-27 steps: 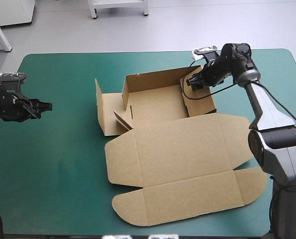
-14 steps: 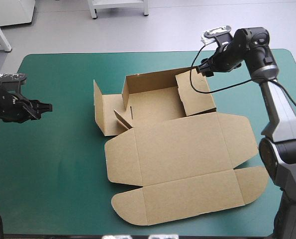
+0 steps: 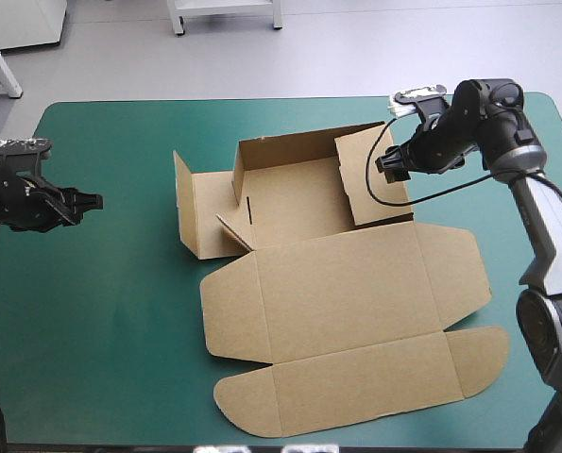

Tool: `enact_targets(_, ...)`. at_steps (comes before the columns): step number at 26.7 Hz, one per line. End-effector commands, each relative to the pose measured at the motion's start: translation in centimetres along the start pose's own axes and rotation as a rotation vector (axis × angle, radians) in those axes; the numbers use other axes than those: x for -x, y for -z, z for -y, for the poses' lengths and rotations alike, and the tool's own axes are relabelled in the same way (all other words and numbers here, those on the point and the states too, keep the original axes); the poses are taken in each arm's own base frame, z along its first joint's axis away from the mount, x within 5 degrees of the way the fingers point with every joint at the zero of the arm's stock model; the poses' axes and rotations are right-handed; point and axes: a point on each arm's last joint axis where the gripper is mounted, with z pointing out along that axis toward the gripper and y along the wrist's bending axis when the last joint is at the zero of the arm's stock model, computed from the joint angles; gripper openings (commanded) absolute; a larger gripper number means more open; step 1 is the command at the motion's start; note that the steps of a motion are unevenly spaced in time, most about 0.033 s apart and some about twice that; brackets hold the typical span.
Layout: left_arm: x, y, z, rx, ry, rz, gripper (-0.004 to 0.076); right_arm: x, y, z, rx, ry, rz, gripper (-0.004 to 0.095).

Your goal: Fold the box

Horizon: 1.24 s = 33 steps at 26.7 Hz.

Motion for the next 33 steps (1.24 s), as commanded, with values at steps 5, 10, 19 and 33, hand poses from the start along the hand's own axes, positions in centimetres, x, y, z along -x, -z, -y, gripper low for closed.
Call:
enact_targets(5,0.6,1.7,0.0,-0.004,0.007,0.088,0.0387,1.6,-1.4,0.0,0.034,-0.024,0.116,0.0684)
enact_targets(10,0.6,1.7,0.1,-0.01,-0.001,0.089,0.0387,2.1,-3.9,0.4,0.025,-0.027,0.116,0.0685)
enact_targets(19,0.7,1.5,0.5,-0.052,-0.007,0.086,0.0387,2.1,-7.7,1.0,0.029,-0.044,0.052,0.0562)
enact_targets(33,1.1,1.5,0.9,-0.099,-0.048,0.127,0.0387,2.8,-6.5,1.3,0.03,-0.058,0.113,-0.0008)
